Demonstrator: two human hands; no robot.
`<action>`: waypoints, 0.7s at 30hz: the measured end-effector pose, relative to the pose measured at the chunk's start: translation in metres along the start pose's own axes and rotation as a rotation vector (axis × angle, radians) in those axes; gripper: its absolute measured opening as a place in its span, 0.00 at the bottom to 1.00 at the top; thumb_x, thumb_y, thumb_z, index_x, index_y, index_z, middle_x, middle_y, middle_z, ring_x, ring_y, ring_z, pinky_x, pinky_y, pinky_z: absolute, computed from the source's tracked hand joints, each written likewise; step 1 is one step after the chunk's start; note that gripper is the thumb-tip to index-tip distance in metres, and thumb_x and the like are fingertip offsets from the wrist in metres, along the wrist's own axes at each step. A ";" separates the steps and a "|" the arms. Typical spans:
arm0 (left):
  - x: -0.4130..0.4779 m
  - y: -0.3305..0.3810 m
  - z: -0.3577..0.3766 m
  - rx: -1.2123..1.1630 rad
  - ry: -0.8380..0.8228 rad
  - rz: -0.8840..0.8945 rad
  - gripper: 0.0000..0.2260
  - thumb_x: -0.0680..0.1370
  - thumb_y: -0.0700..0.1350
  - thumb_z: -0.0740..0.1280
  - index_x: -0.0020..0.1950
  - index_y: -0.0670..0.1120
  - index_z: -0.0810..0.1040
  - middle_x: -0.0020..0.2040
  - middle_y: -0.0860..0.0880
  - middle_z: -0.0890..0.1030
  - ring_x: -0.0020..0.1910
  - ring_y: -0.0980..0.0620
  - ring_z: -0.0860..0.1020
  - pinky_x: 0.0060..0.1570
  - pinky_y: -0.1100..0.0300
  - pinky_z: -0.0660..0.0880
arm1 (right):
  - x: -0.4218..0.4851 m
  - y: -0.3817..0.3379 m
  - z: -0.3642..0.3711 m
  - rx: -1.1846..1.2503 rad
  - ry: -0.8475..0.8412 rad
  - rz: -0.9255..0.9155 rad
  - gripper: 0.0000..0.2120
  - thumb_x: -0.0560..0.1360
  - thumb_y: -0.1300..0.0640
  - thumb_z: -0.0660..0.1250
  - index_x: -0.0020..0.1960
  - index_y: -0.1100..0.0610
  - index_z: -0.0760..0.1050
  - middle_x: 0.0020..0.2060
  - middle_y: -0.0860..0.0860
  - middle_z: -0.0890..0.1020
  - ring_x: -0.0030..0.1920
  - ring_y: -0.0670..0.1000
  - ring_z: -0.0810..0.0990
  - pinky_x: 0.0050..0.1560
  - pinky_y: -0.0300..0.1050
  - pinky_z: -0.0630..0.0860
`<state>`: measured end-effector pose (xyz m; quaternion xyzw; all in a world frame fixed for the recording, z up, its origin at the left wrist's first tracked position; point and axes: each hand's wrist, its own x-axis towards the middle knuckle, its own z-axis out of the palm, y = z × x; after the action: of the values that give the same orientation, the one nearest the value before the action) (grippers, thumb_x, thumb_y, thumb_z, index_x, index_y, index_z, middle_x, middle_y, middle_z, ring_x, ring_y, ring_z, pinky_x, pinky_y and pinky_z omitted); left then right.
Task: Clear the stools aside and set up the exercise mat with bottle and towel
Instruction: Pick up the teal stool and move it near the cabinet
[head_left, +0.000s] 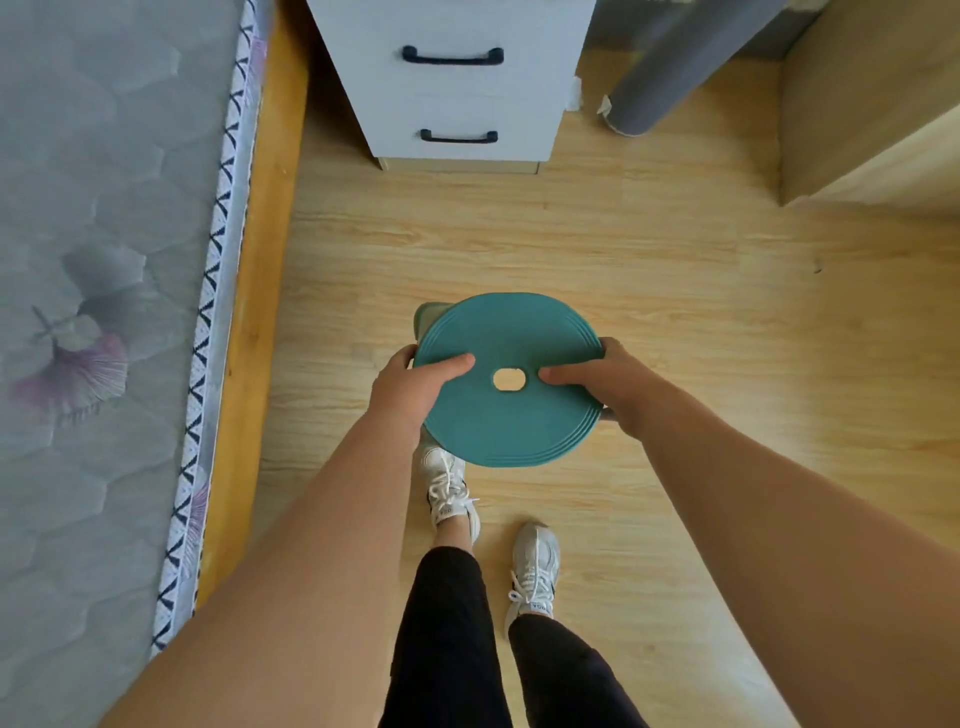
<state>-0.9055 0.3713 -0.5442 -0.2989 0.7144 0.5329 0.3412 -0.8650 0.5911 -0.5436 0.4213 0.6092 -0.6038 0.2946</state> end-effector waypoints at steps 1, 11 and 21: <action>0.012 0.007 -0.006 0.011 0.009 -0.012 0.31 0.65 0.54 0.78 0.66 0.50 0.74 0.58 0.50 0.80 0.54 0.48 0.79 0.56 0.51 0.77 | 0.010 -0.012 0.007 0.001 -0.004 0.006 0.41 0.65 0.59 0.80 0.72 0.55 0.63 0.60 0.53 0.78 0.53 0.55 0.81 0.51 0.55 0.81; 0.164 0.040 -0.036 0.047 0.091 -0.125 0.29 0.67 0.54 0.77 0.60 0.43 0.71 0.54 0.48 0.78 0.45 0.51 0.77 0.35 0.61 0.68 | 0.147 -0.073 0.072 -0.006 0.009 0.028 0.35 0.65 0.62 0.79 0.69 0.59 0.69 0.60 0.56 0.80 0.55 0.57 0.81 0.54 0.56 0.80; 0.305 0.009 -0.020 0.153 0.060 -0.117 0.18 0.73 0.48 0.71 0.62 0.45 0.77 0.57 0.46 0.80 0.54 0.44 0.78 0.51 0.54 0.73 | 0.288 -0.060 0.098 -0.029 0.018 0.121 0.35 0.67 0.60 0.79 0.69 0.57 0.67 0.58 0.54 0.79 0.47 0.50 0.81 0.29 0.40 0.79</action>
<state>-1.0953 0.3354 -0.7809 -0.3291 0.7442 0.4466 0.3719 -1.0676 0.5452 -0.7743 0.4584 0.5939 -0.5723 0.3311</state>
